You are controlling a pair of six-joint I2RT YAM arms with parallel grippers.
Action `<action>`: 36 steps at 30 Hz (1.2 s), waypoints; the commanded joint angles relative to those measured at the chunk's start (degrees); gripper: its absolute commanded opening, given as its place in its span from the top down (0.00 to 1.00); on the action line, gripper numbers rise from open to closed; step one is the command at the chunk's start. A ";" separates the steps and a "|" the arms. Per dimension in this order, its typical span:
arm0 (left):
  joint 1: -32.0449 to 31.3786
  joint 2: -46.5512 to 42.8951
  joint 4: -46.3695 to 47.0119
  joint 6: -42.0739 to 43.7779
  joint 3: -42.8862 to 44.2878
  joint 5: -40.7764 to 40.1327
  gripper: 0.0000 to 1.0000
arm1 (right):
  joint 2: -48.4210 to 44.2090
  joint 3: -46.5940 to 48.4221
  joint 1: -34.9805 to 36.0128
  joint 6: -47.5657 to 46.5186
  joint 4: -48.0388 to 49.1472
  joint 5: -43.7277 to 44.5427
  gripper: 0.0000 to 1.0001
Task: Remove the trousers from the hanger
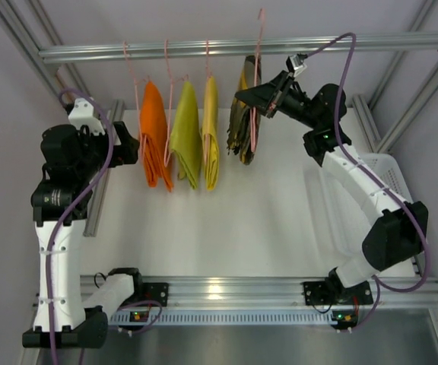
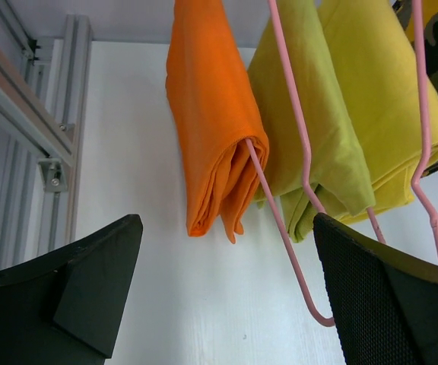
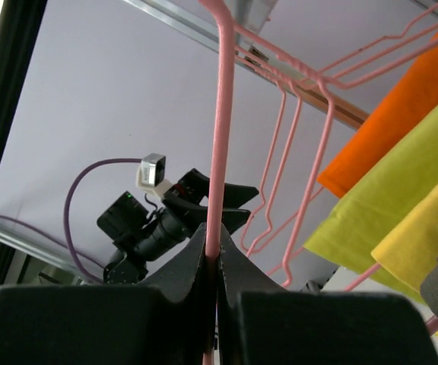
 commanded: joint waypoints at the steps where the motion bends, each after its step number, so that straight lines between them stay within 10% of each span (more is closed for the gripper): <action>1: 0.22 1.14 5.72 -2.52 1.62 4.62 0.01 | -7.45 4.19 -0.64 -2.67 13.32 -0.99 1.00; 7: 0.30 3.60 8.53 -5.69 4.60 18.57 0.01 | -14.56 -6.26 -0.64 -4.43 10.60 -2.05 1.00; 17: -0.22 4.66 39.18 -25.79 -1.10 51.64 0.02 | -27.22 -17.53 -0.64 -11.71 1.82 -1.44 1.00; 36: -33.00 28.64 61.35 -37.76 6.10 30.65 0.25 | -31.89 -15.33 -0.64 -19.46 -12.61 0.15 1.00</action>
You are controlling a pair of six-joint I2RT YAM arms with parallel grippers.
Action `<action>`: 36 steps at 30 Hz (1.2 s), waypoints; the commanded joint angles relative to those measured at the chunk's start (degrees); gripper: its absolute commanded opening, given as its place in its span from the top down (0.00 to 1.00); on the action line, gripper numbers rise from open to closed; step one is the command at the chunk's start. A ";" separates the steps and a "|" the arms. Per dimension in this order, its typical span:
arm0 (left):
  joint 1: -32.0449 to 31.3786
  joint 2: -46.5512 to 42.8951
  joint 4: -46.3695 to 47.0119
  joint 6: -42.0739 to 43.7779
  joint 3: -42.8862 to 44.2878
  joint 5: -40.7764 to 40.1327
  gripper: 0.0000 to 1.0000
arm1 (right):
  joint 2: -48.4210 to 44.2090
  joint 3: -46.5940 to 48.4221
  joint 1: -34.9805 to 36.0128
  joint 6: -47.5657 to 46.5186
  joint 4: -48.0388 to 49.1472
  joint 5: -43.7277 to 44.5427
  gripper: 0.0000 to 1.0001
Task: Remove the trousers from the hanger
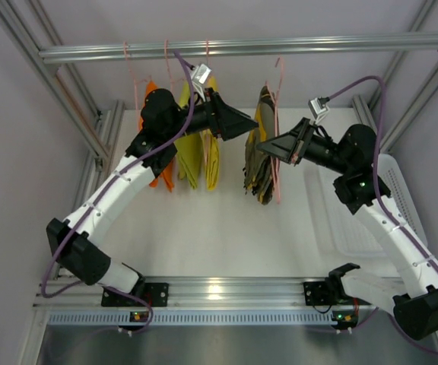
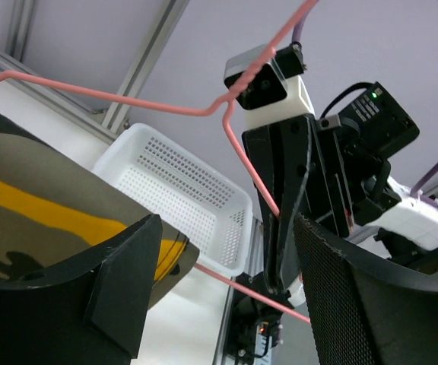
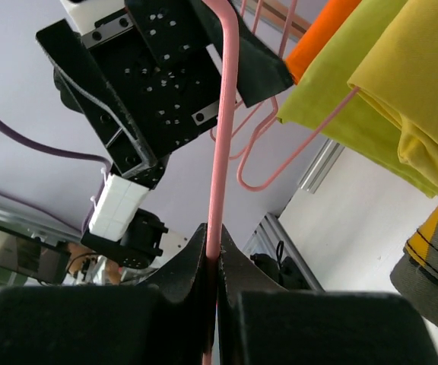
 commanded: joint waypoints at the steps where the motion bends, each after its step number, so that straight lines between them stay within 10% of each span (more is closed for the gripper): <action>1: -1.49 2.20 9.84 -4.81 3.21 -3.58 0.25 | -3.85 3.84 -0.31 -5.14 9.25 0.80 1.00; 17: -7.73 12.93 17.58 -14.47 8.32 -5.17 0.29 | -4.46 -0.30 -0.40 -3.74 11.54 0.27 1.00; 27: -8.35 13.99 21.63 -22.74 7.70 -5.17 0.56 | -5.60 -3.11 -0.31 -3.91 12.33 0.27 1.00; 33: -8.35 12.15 19.61 -22.22 6.82 -5.34 0.97 | -7.01 -4.34 -0.40 -6.88 11.11 0.63 0.93; 36: -8.35 10.83 19.08 -23.10 5.07 -5.35 1.00 | -8.41 -4.43 -0.40 -9.61 8.56 1.68 0.88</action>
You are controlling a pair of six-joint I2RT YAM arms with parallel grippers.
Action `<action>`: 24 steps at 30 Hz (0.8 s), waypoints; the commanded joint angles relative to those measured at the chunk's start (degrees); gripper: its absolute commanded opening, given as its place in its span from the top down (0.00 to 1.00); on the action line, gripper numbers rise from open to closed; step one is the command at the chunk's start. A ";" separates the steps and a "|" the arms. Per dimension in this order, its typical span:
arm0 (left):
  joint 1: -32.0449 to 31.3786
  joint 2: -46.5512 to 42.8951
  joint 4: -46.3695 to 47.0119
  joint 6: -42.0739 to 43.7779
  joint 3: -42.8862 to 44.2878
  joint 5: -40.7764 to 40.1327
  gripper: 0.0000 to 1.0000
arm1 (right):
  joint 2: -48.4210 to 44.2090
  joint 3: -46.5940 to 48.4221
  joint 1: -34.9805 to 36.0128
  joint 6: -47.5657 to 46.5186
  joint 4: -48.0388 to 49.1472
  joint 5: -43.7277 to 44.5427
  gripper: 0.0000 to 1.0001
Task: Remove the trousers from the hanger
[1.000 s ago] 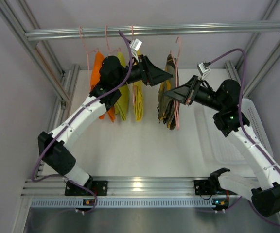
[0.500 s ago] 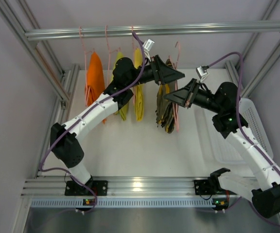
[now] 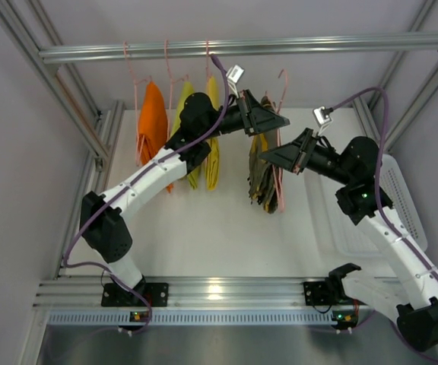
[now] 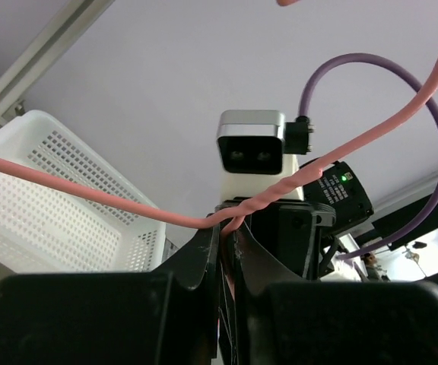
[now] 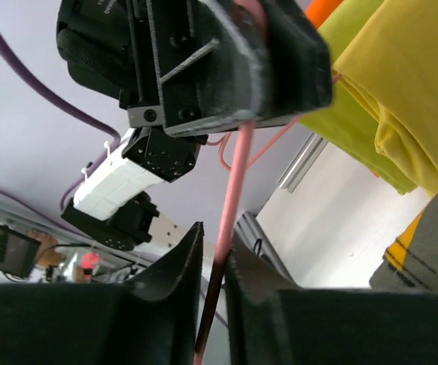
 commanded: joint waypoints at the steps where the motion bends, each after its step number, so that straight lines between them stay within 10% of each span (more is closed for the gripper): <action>1: 0.18 -4.36 4.35 -0.91 -1.34 -0.38 1.00 | -4.22 1.12 -0.49 -5.88 7.13 0.80 0.82; 5: 0.88 -5.25 6.19 -3.73 -1.61 0.67 1.00 | -5.80 4.63 -2.68 -14.81 -3.65 1.77 0.32; 9: 1.85 -6.30 8.03 -5.57 -0.82 1.64 1.00 | -9.66 7.71 -11.26 -22.67 -16.77 6.25 0.04; 24: 2.20 -2.62 6.55 -10.14 11.30 -0.38 1.00 | -26.02 -11.70 -17.98 -41.57 -11.87 5.64 0.01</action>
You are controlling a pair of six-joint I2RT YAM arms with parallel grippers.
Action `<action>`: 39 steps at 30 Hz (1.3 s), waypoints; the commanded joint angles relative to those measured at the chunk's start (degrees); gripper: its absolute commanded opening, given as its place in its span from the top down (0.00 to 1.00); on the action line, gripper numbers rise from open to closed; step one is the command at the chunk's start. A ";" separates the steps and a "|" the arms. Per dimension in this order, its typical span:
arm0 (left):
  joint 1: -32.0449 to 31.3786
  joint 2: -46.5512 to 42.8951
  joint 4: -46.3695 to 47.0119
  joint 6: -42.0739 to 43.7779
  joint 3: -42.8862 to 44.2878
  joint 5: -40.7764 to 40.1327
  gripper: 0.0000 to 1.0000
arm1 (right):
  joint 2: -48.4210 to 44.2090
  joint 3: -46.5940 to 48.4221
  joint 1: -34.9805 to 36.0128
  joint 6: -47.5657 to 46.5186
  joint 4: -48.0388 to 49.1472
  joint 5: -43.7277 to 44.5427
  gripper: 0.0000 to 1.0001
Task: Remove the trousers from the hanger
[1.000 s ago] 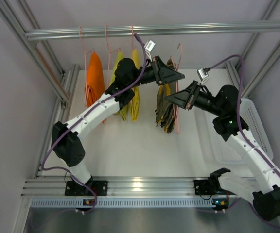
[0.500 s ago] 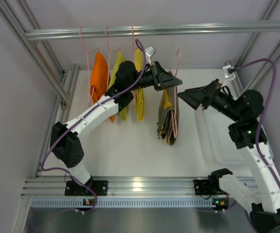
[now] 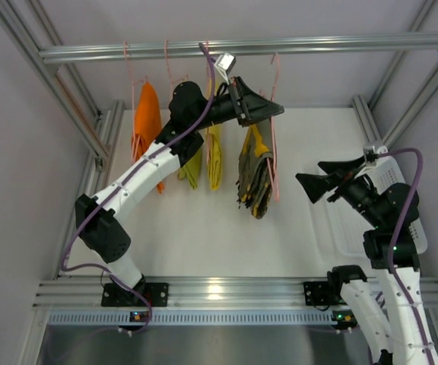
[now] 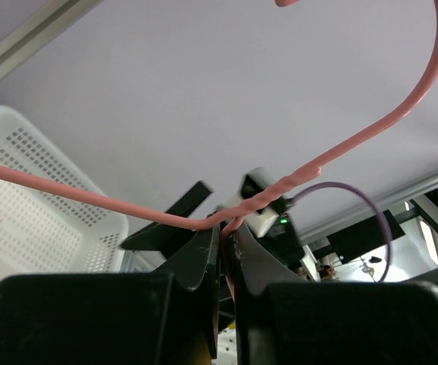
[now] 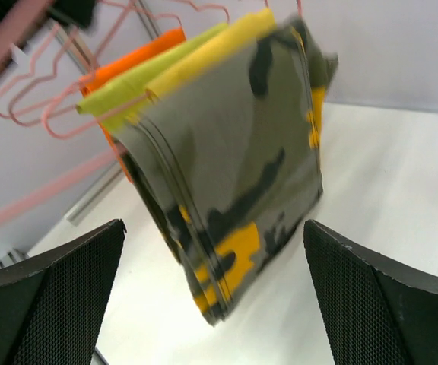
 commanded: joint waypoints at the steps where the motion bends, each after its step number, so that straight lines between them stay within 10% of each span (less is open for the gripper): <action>1: 0.08 -1.45 10.26 -1.84 8.70 -2.24 1.00 | -0.34 -1.70 0.25 -5.88 5.08 -1.49 0.01; 26: -0.10 1.71 9.03 -3.51 14.43 -4.00 1.00 | 18.21 0.50 19.50 -12.83 23.18 22.23 0.04; 39: -1.59 1.18 9.20 -4.39 14.52 -3.74 1.00 | 22.25 -0.03 19.50 -14.41 29.51 26.20 0.27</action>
